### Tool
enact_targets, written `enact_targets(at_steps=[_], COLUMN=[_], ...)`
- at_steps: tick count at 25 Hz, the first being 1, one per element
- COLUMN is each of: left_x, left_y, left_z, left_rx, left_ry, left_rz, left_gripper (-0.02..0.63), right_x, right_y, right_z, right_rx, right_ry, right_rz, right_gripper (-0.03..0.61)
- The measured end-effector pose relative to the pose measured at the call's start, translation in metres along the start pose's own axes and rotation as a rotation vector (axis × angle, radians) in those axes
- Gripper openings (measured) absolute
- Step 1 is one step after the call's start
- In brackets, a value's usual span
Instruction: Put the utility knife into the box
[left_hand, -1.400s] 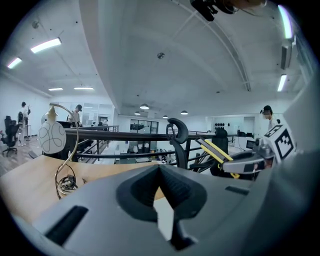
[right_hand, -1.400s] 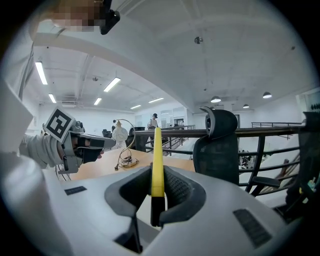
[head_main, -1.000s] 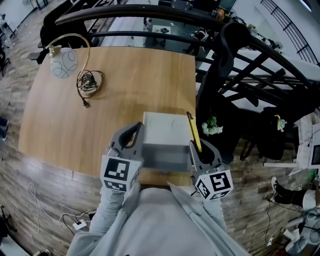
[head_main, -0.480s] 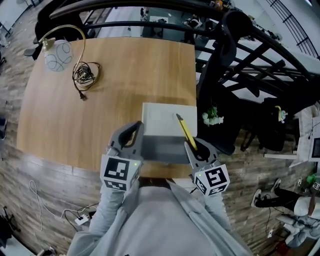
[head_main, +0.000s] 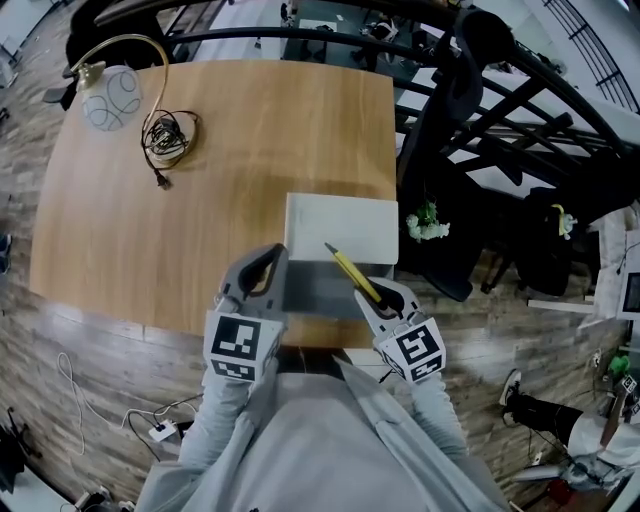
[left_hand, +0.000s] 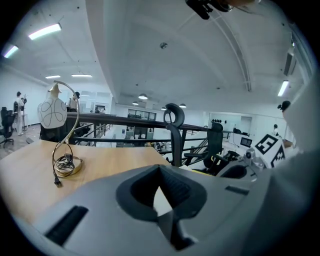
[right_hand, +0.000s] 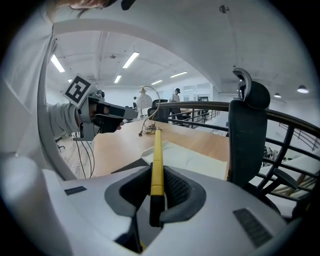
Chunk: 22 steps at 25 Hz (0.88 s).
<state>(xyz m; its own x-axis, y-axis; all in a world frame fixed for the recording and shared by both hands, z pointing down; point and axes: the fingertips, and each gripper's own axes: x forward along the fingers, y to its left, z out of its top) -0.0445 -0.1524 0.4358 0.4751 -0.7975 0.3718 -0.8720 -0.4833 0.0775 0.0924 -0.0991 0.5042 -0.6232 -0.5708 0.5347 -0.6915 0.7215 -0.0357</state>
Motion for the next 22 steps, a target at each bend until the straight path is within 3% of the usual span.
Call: enact_targets(at_steps=[14,22], left_x=[0.001,0.003], left_y=[0.002,0.003], left_z=[-0.018,-0.023], left_rx=[-0.005,-0.004], left_ry=[0.021,0.028], left_rz=[0.004,-0.005], left_gripper=[0.018,0.018], right_x=[0.031,0.045], right_y=[0.023,0.025], right_z=[-0.042,-0.06], right_rx=[-0.143,-0.196], right_ry=[0.173,0.268], right_rz=[0.175,0.219], right_gripper=[0.083,0.083])
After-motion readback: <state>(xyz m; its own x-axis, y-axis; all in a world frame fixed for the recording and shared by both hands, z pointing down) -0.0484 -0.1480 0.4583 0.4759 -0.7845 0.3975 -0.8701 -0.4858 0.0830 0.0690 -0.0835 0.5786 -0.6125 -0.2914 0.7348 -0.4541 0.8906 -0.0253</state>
